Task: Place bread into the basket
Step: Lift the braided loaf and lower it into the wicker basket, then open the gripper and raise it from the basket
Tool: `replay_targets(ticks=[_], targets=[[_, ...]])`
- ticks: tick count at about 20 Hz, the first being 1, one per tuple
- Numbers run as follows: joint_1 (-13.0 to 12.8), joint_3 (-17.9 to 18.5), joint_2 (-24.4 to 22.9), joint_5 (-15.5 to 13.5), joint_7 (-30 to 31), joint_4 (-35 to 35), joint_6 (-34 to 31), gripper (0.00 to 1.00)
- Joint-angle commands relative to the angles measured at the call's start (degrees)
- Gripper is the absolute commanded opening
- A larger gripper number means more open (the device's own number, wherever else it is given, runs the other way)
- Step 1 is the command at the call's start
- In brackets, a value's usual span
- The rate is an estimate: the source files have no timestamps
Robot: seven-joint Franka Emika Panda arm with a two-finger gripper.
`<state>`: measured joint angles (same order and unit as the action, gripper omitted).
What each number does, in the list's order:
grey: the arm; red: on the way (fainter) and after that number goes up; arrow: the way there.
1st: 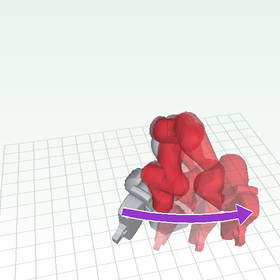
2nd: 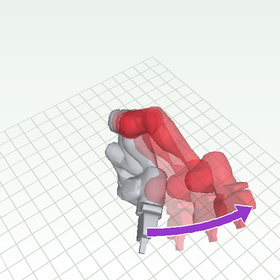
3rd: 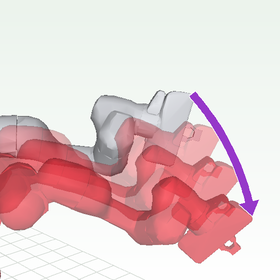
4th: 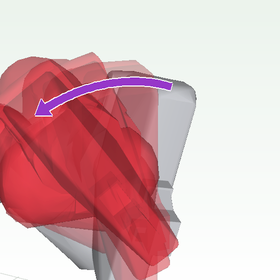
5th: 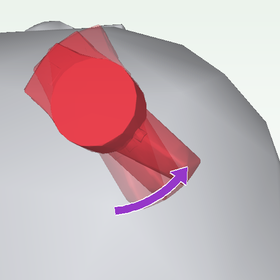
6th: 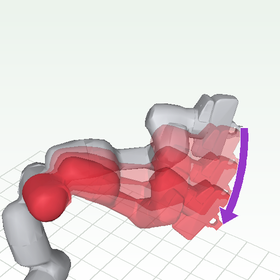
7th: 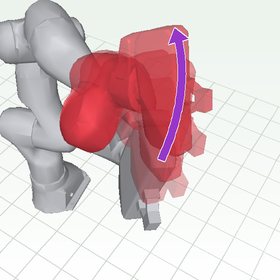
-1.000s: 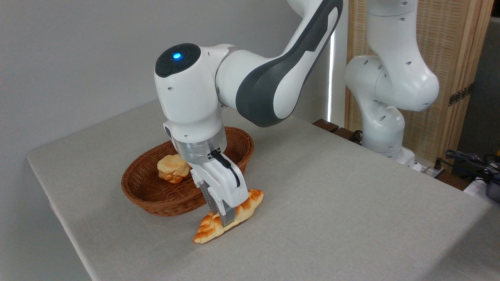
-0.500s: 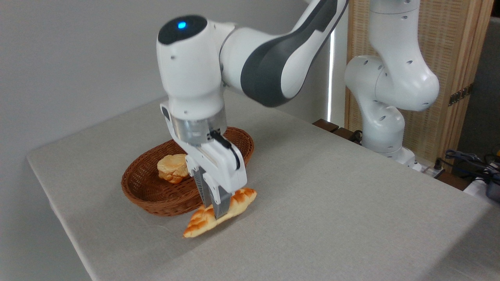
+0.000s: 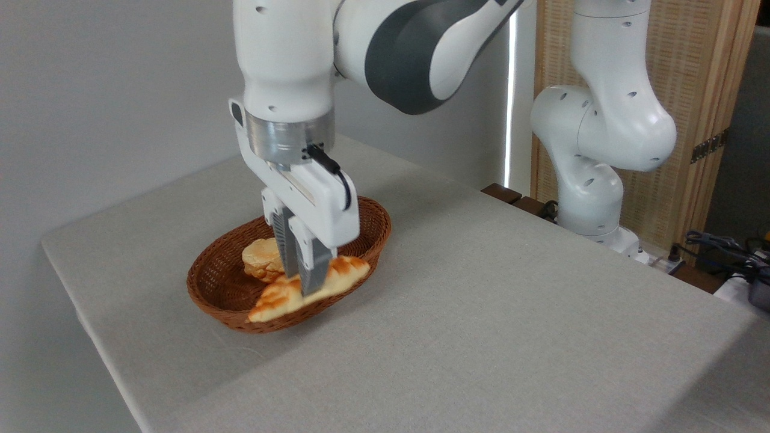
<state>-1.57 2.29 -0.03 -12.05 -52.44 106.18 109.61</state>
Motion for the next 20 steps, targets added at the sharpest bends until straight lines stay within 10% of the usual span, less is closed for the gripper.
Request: replay_targets(ticks=[1,5,20], targets=[[-0.53,-3.68,0.12,-3.86,-0.47,-0.63,-1.77,0.38],[-0.62,-8.34,0.82,-3.86,0.49,-0.36,-2.82,0.98],[-0.54,-9.67,0.73,-4.82,7.95,-4.39,-2.82,1.00]])
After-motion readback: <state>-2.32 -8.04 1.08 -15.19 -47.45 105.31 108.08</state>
